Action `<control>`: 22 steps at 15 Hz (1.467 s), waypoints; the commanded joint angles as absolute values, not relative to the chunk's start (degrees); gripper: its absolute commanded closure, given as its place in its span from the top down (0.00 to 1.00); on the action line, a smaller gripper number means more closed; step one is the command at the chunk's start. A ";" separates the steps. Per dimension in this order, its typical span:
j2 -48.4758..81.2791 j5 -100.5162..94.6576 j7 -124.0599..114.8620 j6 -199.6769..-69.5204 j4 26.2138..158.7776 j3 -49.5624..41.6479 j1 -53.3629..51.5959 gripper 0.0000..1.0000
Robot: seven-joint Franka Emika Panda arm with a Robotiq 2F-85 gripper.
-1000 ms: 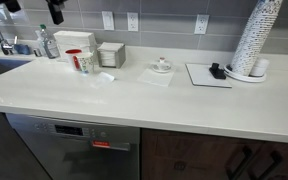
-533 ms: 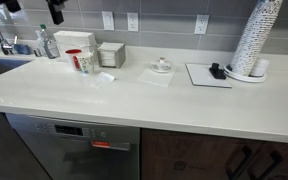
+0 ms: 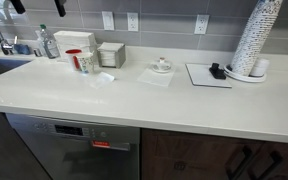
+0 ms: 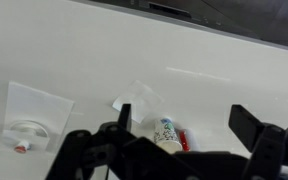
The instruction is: Turn the left paper towel to the right
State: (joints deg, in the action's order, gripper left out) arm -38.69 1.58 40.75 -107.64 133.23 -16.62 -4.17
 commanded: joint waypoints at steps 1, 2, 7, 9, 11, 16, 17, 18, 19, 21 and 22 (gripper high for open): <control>-31.68 0.02 46.11 -112.75 131.25 -13.76 -6.29 1.00; -30.00 0.21 47.43 -114.38 131.18 -13.23 -6.59 1.00; -21.27 0.98 54.55 -121.23 130.24 -11.06 -6.87 1.00; -17.78 0.67 56.19 -125.19 130.05 -10.03 -6.32 1.00; -14.30 0.54 56.80 -129.35 129.71 -8.92 -5.98 1.00; -4.75 1.61 58.34 -138.30 127.24 -7.09 -5.07 1.00; -3.13 1.66 58.82 -139.50 126.72 -6.70 -4.77 1.00; -1.33 2.20 59.77 -140.54 126.18 -6.40 -4.50 1.00; 0.16 2.13 60.47 -142.55 125.88 -5.97 -4.08 1.00; 3.00 1.69 62.39 -146.98 125.22 -5.07 -3.14 1.00; 3.93 1.61 63.76 -148.86 124.88 -4.65 -2.50 1.00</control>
